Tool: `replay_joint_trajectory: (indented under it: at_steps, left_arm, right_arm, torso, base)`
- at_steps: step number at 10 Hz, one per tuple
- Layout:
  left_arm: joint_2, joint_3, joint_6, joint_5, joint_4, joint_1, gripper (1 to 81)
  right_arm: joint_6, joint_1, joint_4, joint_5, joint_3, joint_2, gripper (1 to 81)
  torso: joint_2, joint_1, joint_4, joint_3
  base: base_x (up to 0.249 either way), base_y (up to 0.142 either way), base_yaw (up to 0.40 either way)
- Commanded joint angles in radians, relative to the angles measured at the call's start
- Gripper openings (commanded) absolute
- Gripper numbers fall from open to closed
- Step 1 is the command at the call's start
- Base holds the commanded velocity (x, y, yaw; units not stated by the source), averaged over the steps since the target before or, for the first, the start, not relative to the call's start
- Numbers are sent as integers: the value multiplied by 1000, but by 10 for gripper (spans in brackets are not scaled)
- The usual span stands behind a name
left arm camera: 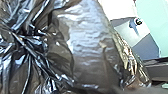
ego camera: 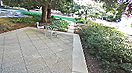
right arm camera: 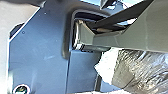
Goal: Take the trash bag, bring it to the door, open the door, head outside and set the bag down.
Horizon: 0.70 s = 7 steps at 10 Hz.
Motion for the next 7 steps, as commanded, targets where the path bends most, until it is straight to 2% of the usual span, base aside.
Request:
replay_joint_trajectory:
  at_steps: [1, 3, 4, 5, 6, 7]
  left_arm:
    - [-2, 3, 8, 51, -3, -46, 10]
    - [0, 3, 8, 51, -3, -46, 10]
    - [-5, 5, 8, 51, -3, -46, 10]
    - [-15, 26, 6, 49, -3, -46, 10]
    - [-35, 71, 5, 51, -3, -51, 10]
    - [-66, 125, 3, 51, -3, -56, 10]
  right_arm:
    - [-5, 36, -6, -56, 11, 10, 811]
    - [-5, 38, -6, -56, 11, 12, 811]
    - [-5, 39, -6, -58, 11, 10, 811]
    - [-6, 39, -6, -61, 11, 10, 811]
    - [-8, 38, -9, -61, 11, 7, 811]
    - [-8, 36, -6, -59, 23, -1, 811]
  torso:
    - [0, 0, 97, 0]
    - [0, 0, 159, 0]
    - [0, 0, 90, 0]
    - [0, 0, 122, 0]
    - [0, 0, 143, -93]
    - [0, 0, 153, -95]
  base:
    - [0, 0, 0]
    - [0, 0, 0]
    - [0, 0, 0]
    - [0, 0, 0]
    - [0, 0, 0]
    - [0, 0, 0]
